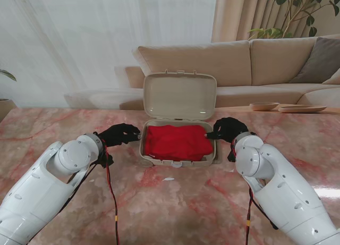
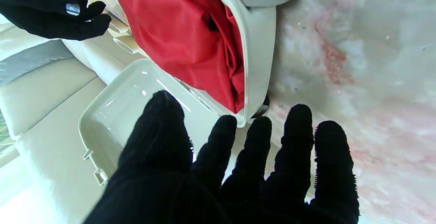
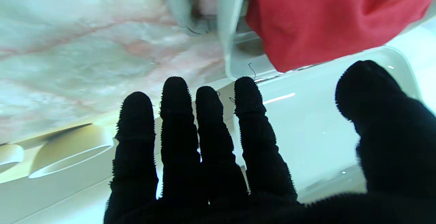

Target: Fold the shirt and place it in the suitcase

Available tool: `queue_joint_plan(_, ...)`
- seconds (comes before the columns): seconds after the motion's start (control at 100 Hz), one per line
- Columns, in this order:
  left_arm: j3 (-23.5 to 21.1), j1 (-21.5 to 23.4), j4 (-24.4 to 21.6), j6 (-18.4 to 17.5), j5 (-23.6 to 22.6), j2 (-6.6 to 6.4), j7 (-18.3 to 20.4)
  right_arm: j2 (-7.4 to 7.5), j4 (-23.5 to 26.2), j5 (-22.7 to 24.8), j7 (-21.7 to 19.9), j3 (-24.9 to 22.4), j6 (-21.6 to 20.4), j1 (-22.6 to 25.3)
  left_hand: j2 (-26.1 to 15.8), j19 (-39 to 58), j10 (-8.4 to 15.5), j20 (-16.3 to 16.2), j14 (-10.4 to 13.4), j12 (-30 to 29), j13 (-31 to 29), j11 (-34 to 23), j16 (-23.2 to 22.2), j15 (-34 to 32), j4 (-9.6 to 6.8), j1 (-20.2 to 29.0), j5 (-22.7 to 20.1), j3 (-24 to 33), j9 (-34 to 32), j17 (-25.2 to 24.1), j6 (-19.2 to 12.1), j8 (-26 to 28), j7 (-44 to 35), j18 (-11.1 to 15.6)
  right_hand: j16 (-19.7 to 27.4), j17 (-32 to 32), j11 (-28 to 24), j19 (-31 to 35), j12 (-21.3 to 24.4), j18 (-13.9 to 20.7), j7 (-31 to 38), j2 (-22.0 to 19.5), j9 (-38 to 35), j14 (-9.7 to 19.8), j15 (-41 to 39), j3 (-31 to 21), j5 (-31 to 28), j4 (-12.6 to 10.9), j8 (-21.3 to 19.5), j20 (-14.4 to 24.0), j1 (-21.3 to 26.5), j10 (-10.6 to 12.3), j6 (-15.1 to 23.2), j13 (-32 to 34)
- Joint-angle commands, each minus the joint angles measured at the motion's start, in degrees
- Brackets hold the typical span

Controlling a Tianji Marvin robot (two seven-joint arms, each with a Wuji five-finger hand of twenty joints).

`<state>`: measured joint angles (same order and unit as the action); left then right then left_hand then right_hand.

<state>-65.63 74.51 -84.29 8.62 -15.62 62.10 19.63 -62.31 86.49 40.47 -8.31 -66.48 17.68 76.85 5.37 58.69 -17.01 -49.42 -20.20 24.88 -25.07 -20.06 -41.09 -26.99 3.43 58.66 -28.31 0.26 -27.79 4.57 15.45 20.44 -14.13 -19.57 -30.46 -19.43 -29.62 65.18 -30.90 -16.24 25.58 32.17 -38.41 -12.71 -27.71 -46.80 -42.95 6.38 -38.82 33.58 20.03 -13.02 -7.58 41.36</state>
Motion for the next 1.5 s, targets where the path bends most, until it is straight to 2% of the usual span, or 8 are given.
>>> queue_joint_plan(0.0, 0.56, -0.05, 1.14, 0.42, 0.29, -0.13, 0.45, 0.38, -0.78, -0.04, -1.09, -0.26, 1.31, 0.71, -2.59, 0.32, -0.28, 0.36, -1.84, -0.41, -1.08, 1.27, -0.67, -0.45, -0.8, -1.32, -1.4, -2.13, -0.84, -0.34, 1.13, -0.63, 1.31, -1.17, -1.51, 1.0, 0.0, 1.77, 0.82, -0.17, -1.02, -0.66, 1.42, -0.75, -1.18, 1.24, 1.22, -2.41, 0.25, 1.58, -1.41, -1.17, -0.94, 0.19)
queue_joint_plan(0.29, 2.41, -1.21, 3.34, 0.72, 1.45, -0.07, 1.29, 0.51, -3.5, -1.14, -2.12, 0.02, 3.87, 0.29, -2.81, 0.24, -0.4, 0.3, -1.97, -0.33, -0.88, 1.32, -0.78, -0.5, -0.82, -1.27, -1.81, -2.15, -0.66, -0.64, 1.12, -0.68, 2.47, -1.21, -1.61, 1.58, -0.29, 2.07, 0.75, -0.39, -1.91, -1.7, 2.43, -1.36, -1.98, 3.24, 1.23, -2.81, 0.07, 1.78, -0.27, -1.89, -1.55, -0.89)
queue_joint_plan(0.65, 4.22, -2.16, 5.4, -0.51, 1.13, -0.23, 2.13, 0.51, -7.06, -3.75, -3.0, 2.08, 2.55, -1.09, -3.04, 0.3, -0.29, 0.19, -1.89, -0.25, -0.8, 1.29, -0.88, -0.61, -0.87, -1.15, -1.5, -2.13, -0.45, -0.66, 0.51, -0.27, 2.79, -1.23, -1.38, 1.83, 0.18, 1.93, 0.98, -0.31, -1.97, -2.17, 2.54, -1.21, -1.76, 3.78, 1.16, -3.2, -0.39, 1.83, 0.82, -1.66, 0.1, -0.93)
queue_joint_plan(0.8, 3.17, -1.08, 4.52, 0.1, 0.44, -0.13, 1.06, 0.46, -7.34, -3.98, -2.9, 2.34, 2.24, -1.24, -2.98, 0.55, -0.35, 0.09, -1.95, -0.12, -1.14, 1.0, -0.99, -0.88, -0.9, -0.98, -1.59, -2.1, -0.75, -0.39, 0.92, -0.15, 2.7, -1.19, -1.37, 1.77, 0.29, 1.99, 0.97, -0.32, -1.86, -1.96, 2.34, -1.21, -1.69, 3.29, 1.08, -3.3, -0.51, 1.91, 0.74, -1.6, 0.22, -0.72)
queue_joint_plan(0.95, 2.92, -0.92, 3.93, 0.64, -0.25, -0.35, 1.57, 0.37, -7.57, -4.47, -2.72, 2.77, 1.78, -1.38, -3.15, 0.54, -0.3, 0.1, -2.04, -0.15, -0.97, 1.04, -0.99, -0.85, -0.89, -1.06, -1.57, -2.14, -0.67, -0.55, 0.98, -0.14, 2.75, -1.23, -1.43, 1.65, 0.29, 2.14, 0.89, -0.3, -1.67, -1.77, 2.22, -1.17, -1.73, 2.84, 0.9, -3.33, -0.62, 2.06, 0.79, -1.53, 0.31, -0.64)
queue_joint_plan(1.49, 9.09, -6.05, 10.11, -1.84, 3.66, 0.43, 2.67, 0.39, -7.46, -5.43, -3.0, 3.66, -0.25, -1.01, -3.37, 0.77, -0.28, -0.11, -2.28, -0.12, -0.63, 1.06, -1.16, -0.95, -0.92, -1.13, -1.11, -2.11, -0.34, -0.9, 0.74, -0.04, 2.82, -1.35, -1.56, 1.63, -0.34, 2.42, 0.68, -0.2, -0.94, -2.06, 2.27, -1.26, -2.33, 2.57, 0.1, -3.29, -0.9, 2.24, 1.75, -1.89, 0.37, -0.9)
